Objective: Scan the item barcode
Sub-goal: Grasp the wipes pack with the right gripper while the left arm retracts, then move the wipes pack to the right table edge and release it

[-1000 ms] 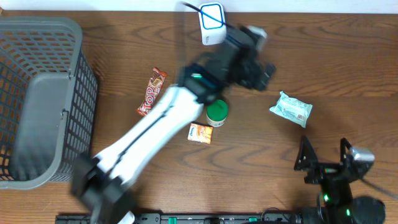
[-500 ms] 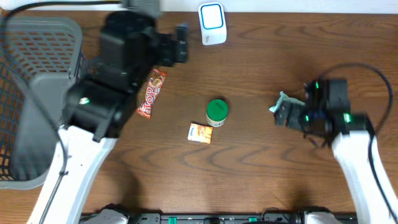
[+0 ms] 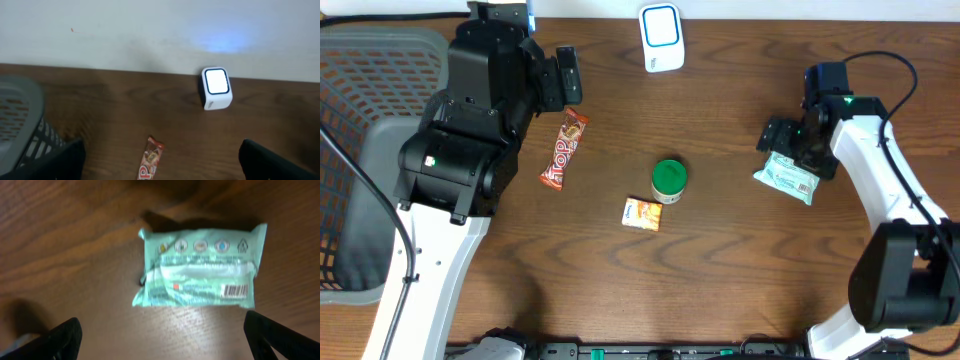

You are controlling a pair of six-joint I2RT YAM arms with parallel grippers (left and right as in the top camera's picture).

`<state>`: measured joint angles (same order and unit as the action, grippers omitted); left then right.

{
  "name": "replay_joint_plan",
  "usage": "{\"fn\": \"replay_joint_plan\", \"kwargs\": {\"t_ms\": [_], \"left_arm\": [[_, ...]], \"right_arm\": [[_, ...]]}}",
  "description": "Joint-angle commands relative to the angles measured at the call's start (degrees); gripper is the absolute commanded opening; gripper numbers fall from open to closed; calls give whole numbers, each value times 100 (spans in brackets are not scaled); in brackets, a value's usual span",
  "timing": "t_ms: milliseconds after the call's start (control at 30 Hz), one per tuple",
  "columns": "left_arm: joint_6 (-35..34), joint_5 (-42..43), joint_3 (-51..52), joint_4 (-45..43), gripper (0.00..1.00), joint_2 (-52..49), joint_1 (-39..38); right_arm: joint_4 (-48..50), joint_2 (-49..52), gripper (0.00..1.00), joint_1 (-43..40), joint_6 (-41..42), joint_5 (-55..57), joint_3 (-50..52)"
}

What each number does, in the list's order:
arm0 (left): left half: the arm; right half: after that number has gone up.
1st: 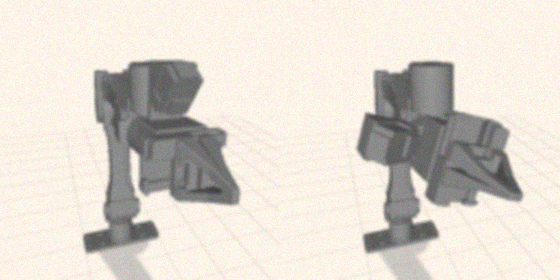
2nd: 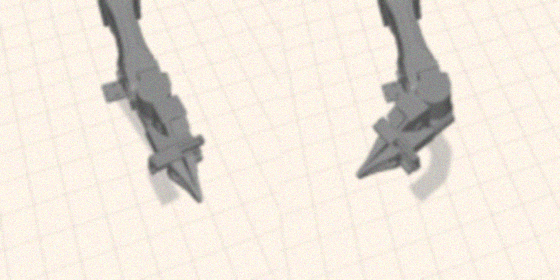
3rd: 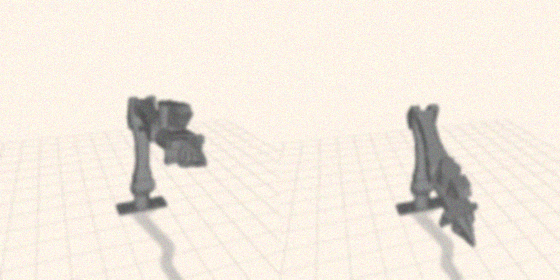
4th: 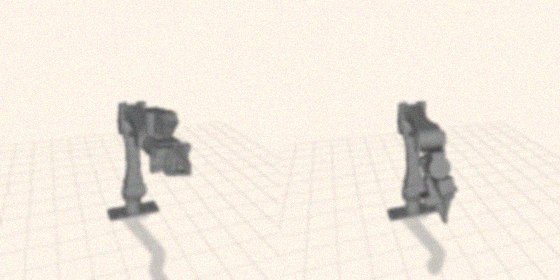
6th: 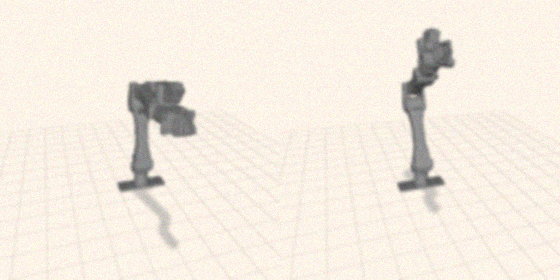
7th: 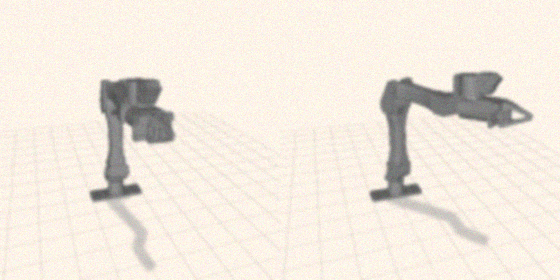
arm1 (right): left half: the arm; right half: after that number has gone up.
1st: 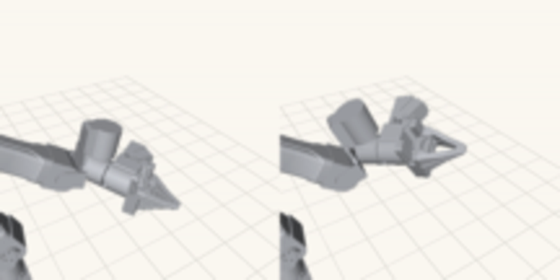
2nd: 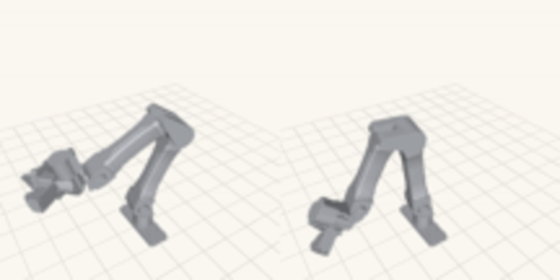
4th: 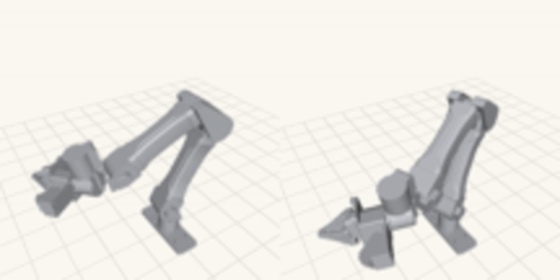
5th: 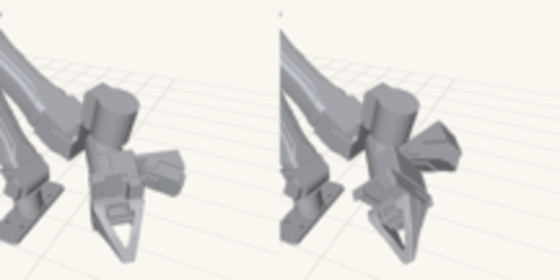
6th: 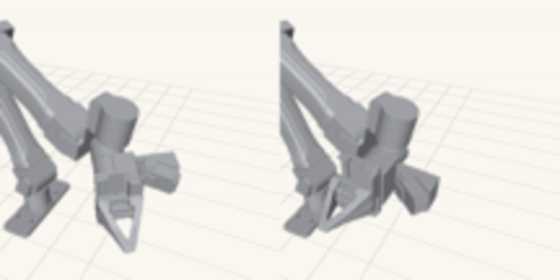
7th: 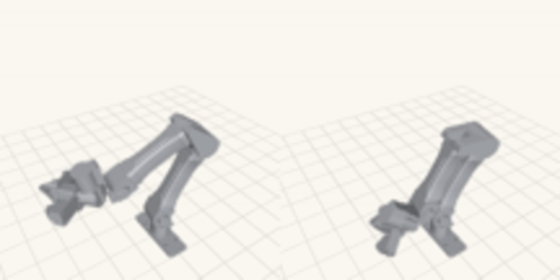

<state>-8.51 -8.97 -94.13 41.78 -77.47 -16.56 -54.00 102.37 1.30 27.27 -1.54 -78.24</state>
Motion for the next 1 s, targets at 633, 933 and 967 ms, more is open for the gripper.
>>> {"fn": "replay_joint_plan", "kwargs": {"t_ms": [633,933,967], "left_arm": [[120,-588,24,278,98,11,26],[691,-1921,24,-1436,98,363,26],[986,-1919,24,-1628,98,474,26]], "right_arm": [[-72,1257,24,-138,424,662,-157],[-474,1255,1,-1139,210,734,-160],[-518,1248,1,-1320,140,743,-160]]}}
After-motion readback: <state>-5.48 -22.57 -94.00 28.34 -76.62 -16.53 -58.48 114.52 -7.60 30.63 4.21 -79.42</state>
